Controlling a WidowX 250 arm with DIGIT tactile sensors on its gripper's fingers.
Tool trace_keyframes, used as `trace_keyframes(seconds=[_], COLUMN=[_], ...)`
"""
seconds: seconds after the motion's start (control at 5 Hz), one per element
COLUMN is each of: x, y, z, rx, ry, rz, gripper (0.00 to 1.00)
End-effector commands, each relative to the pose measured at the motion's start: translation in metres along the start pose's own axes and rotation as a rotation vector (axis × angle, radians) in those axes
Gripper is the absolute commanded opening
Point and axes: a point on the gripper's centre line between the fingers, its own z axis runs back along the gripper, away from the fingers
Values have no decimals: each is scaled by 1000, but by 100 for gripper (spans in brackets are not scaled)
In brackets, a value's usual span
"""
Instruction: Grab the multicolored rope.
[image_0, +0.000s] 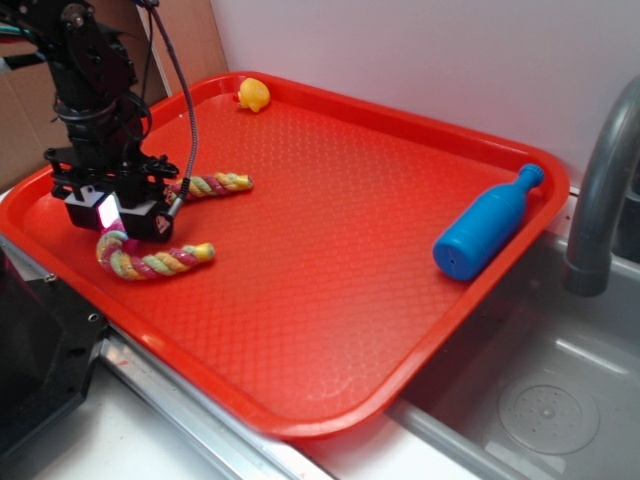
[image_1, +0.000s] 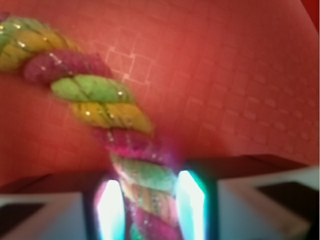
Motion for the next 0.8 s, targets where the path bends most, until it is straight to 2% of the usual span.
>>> trace_keyframes(seconds=[0.0, 0.2, 0.6], x=[0, 11, 19], y=[-3, -10, -29], z=[38, 90, 156], rx=[-27, -102, -168], ry=[40, -71, -183], rz=[-166, -237, -317], gripper=[0, 0, 0])
